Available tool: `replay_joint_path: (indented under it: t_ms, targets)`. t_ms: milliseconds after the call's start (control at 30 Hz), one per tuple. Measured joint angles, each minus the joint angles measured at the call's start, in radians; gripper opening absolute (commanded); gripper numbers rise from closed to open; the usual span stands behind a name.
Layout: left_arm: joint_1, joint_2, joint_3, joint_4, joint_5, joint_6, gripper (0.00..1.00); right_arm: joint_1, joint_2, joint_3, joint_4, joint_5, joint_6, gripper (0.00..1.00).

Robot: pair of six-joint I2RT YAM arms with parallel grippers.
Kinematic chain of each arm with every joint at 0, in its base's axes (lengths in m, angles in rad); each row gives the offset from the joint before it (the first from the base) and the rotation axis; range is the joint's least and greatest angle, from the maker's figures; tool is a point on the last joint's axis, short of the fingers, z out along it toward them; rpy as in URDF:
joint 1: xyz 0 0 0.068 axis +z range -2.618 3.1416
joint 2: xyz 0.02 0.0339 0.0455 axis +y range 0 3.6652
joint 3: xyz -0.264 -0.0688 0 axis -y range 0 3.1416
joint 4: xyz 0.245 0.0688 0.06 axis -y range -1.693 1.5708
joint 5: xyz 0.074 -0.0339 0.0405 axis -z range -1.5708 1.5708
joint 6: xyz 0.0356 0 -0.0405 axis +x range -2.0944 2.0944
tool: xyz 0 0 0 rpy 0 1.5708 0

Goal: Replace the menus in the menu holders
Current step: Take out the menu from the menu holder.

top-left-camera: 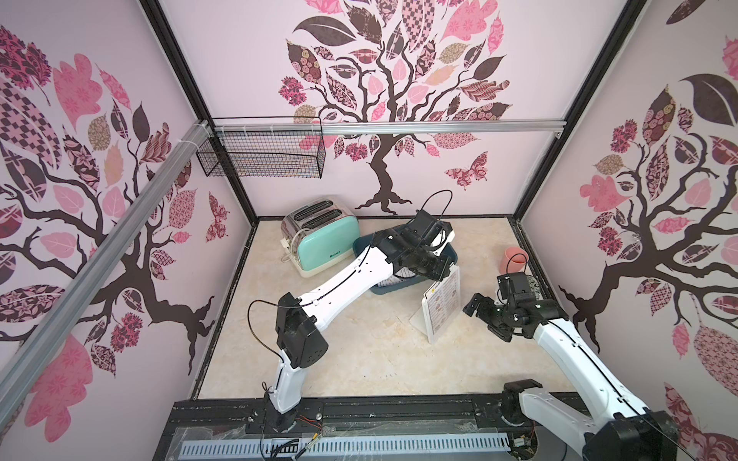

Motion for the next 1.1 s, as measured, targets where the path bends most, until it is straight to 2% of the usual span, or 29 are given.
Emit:
replay_joint_path:
  t_ms: [67,133,300,367,833,1100]
  targets:
    - [0.0,-0.022,0.003,-0.003,-0.031,-0.002,0.43,0.0,0.0,0.0,0.0,0.0,0.0,1.0]
    - [0.0,-0.035,0.006,-0.007,-0.066,0.003,0.51,0.0,0.0,0.0,0.0,0.0,0.0,1.0]
    - [0.001,-0.036,0.006,-0.032,-0.102,0.013,0.56,0.0,0.0,0.0,0.0,0.0,-0.001,1.0]
    - [0.001,-0.029,0.006,-0.047,-0.098,0.014,0.54,0.0,0.0,0.0,0.0,0.0,-0.001,1.0]
    - [0.001,0.037,0.006,-0.09,-0.028,0.019,0.21,0.0,0.0,0.0,0.0,-0.002,-0.004,1.0]
    - [0.001,0.039,0.006,-0.09,-0.015,0.021,0.19,0.0,0.0,0.0,0.0,-0.001,-0.005,1.0]
